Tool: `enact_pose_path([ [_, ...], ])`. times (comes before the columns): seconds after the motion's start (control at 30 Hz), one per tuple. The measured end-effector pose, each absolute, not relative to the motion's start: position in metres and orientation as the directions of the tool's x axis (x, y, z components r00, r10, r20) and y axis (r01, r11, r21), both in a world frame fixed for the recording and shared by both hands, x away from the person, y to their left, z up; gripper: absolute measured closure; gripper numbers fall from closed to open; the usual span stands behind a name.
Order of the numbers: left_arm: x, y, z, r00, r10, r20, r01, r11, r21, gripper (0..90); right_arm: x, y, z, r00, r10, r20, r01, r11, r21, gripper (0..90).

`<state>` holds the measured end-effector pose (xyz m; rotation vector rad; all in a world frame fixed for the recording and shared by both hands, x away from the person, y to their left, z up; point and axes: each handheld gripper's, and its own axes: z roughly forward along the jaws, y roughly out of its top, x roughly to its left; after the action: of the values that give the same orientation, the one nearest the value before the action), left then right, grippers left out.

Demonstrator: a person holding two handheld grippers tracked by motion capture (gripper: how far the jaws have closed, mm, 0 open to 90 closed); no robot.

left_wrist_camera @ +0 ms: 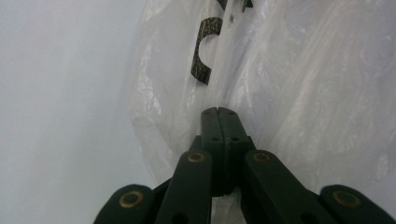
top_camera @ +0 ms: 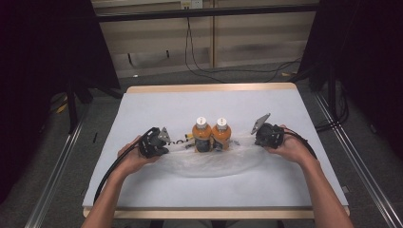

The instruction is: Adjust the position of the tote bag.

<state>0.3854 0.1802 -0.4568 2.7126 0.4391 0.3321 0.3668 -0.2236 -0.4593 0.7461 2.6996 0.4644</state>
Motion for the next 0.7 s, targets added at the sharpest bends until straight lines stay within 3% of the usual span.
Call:
enact_pose_path([
  [0.23, 0.390, 0.176, -0.458, 0.911, 0.346, 0.226, 0.248, -0.895, 0.370, 90.0, 0.369, -0.232, -0.461, -0.798, 0.560, -0.223, 0.451, 0.800, 0.395, 90.0],
  [0.7, 0.394, 0.189, -0.458, 0.916, 0.360, 0.175, 0.262, -0.869, 0.419, 90.0, 0.368, -0.250, -0.461, -0.781, 0.589, -0.208, 0.481, 0.779, 0.402, 90.0],
])
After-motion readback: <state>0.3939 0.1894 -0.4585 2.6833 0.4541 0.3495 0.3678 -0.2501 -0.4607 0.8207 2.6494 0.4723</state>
